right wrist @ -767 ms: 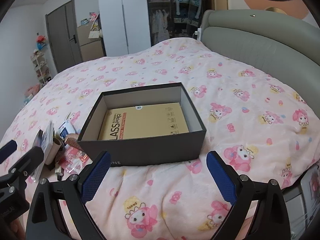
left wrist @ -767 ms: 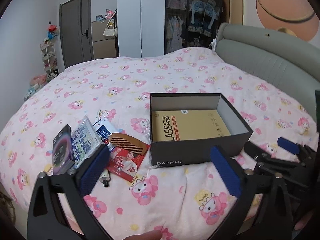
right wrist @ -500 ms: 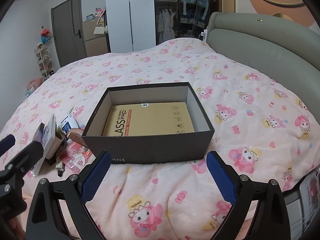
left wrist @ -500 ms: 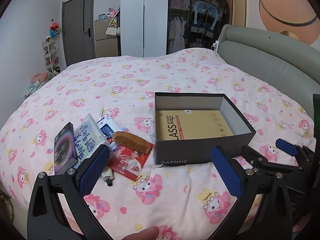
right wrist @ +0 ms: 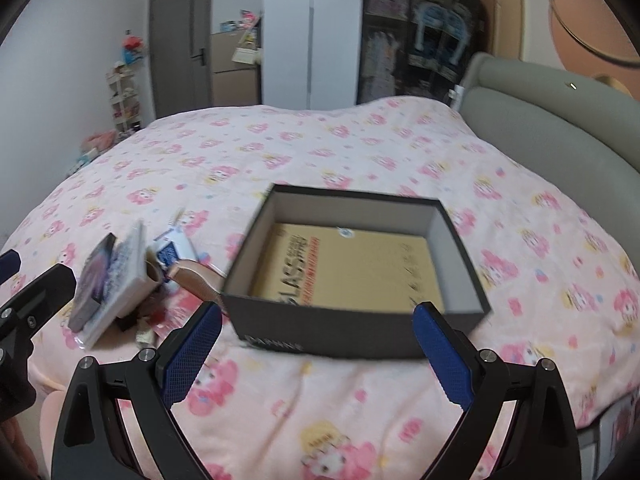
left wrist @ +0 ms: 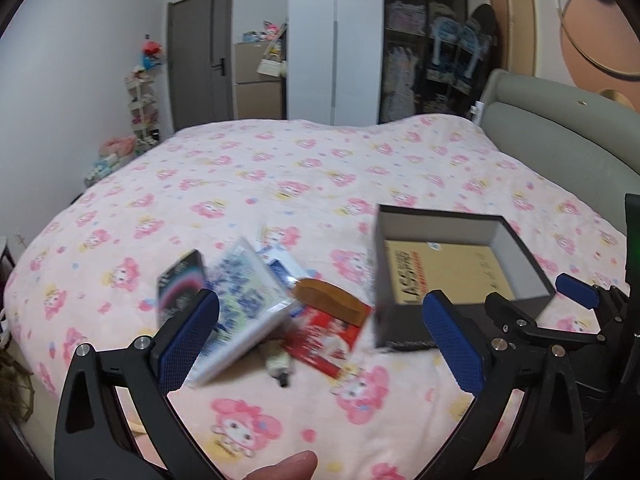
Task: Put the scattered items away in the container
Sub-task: 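Move the right tool toward the black Smart Devil pack, then close the right tool on the black Smart Devil pack and lift it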
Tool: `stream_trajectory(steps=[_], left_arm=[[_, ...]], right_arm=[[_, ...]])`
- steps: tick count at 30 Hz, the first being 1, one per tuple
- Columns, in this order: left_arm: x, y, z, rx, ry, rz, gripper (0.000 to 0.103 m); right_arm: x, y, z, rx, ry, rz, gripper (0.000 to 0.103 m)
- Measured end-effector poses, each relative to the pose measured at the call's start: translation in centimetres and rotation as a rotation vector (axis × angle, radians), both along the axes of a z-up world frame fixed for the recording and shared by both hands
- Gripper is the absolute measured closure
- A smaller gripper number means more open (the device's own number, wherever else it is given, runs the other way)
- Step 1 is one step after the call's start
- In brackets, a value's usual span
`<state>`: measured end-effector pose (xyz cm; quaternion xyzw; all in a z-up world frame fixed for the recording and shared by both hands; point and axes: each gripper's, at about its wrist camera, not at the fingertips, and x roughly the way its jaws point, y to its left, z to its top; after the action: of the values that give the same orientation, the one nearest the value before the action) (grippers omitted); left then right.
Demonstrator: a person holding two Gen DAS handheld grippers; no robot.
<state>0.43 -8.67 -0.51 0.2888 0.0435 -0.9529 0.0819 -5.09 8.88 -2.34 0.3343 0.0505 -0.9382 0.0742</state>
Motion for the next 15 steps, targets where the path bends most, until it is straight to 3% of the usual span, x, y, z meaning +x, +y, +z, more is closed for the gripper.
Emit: stream_trajectory(steps=[6, 15], left_arm=[[-0.6, -5.5, -1.6, 0.029, 0.002, 0.133, 0.001], [-1.5, -16.3, -9.8, 0.201, -0.076, 0.328, 0.011]], right_arm=[[-1.9, -5.0, 0.8, 0.005, 0.021, 0.109, 0.007], [-4.4, -13.8, -2.6, 0.038, -0.084, 0.297, 0.01]])
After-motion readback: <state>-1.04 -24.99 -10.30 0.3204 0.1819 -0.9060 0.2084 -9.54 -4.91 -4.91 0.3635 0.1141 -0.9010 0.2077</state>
